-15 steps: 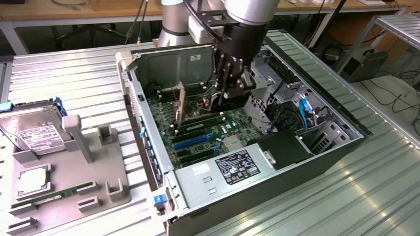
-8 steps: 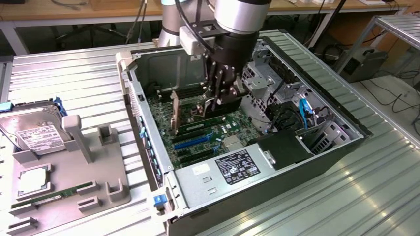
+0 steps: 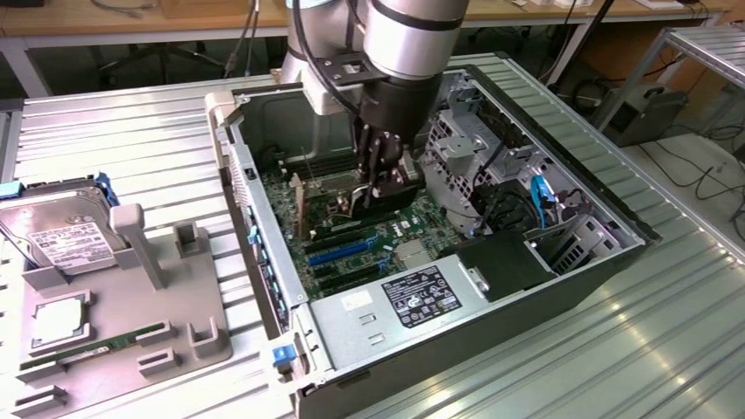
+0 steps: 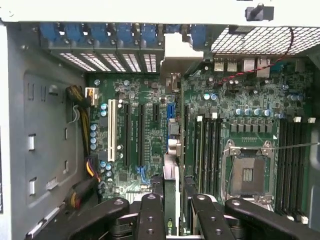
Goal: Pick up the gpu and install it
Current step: 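Insert the gpu into the slot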
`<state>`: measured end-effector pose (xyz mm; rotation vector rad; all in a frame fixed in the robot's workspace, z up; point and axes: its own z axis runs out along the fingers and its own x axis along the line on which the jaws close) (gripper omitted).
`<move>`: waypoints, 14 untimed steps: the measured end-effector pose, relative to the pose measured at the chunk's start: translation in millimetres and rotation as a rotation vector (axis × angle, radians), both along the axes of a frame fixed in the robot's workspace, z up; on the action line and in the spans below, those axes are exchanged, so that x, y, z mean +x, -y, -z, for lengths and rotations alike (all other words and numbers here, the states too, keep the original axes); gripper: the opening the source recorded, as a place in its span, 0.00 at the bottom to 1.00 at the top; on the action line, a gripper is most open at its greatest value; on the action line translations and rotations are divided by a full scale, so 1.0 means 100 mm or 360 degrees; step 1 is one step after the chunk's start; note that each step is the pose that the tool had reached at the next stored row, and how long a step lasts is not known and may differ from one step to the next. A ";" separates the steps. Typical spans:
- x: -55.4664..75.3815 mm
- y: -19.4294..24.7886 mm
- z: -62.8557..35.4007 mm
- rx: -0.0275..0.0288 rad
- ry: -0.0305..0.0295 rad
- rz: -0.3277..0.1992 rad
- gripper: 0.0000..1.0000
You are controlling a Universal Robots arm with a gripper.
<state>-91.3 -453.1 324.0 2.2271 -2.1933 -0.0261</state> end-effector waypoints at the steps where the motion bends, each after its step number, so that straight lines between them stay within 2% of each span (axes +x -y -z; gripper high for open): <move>1: -0.01 0.000 0.019 0.00000 0.00000 0.0007 0.26; 8: -0.18 0.000 0.122 -0.00006 0.00043 0.0015 0.26; 10: -0.19 0.001 0.163 -0.00008 0.00089 0.0014 0.26; 14: -0.19 0.008 0.217 -0.00006 0.00114 0.0014 0.26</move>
